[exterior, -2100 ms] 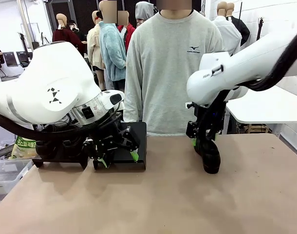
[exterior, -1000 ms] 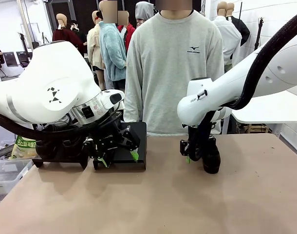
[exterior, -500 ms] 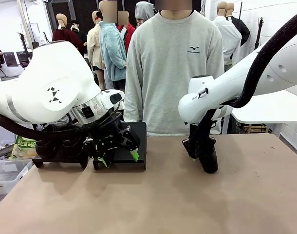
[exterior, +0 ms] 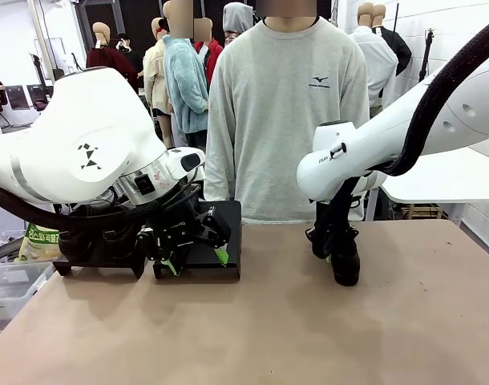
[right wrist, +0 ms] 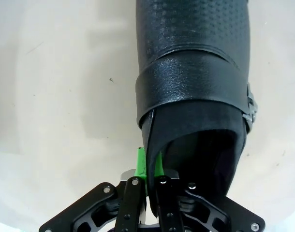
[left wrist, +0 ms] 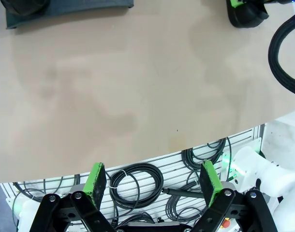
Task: Organize the shoes by placing them on the stand.
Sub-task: Pick up one Shoe and place it in the middle of the table.
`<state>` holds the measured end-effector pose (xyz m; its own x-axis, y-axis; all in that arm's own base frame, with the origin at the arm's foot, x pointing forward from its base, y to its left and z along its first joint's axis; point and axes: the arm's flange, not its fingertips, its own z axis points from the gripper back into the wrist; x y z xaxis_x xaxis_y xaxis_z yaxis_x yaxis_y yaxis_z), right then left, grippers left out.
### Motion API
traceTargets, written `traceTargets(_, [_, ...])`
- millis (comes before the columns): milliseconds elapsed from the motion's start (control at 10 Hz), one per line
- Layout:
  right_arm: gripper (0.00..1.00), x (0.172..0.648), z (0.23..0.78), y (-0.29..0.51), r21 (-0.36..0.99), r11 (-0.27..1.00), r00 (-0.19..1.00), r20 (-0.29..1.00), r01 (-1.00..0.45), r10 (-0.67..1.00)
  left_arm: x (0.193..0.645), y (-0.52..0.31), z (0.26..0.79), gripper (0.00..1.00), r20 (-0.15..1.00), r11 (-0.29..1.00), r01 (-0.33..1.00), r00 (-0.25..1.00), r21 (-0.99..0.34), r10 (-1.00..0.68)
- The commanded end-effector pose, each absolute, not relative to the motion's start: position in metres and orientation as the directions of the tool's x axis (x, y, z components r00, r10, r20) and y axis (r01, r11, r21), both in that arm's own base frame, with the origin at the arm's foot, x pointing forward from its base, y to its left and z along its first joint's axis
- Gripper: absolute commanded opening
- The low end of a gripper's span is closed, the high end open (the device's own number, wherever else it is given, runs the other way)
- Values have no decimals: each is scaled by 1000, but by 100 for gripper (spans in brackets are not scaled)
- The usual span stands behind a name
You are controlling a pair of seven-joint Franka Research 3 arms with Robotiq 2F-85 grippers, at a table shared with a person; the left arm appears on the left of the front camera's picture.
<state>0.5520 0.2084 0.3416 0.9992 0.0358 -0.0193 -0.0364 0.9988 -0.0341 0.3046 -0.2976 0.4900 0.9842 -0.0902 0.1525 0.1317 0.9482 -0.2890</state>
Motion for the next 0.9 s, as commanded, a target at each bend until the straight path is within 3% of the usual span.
traceTargets(0, [0, 540, 356, 218, -61, 998, 999, -46, 19, -22, 306, -297, 491, 100, 144, 943, 135, 985, -305, -95])
traceTargets(400, [0, 437, 418, 254, -137, 986, 993, 85, 96, -85, 306, -297, 491, 100, 144, 943, 135, 985, -305, -95])
traceTargets(800, [0, 373, 390, 296, -31, 989, 990, -6, -141, 141, 306, -297, 491, 100, 144, 943, 135, 985, -305, -95])
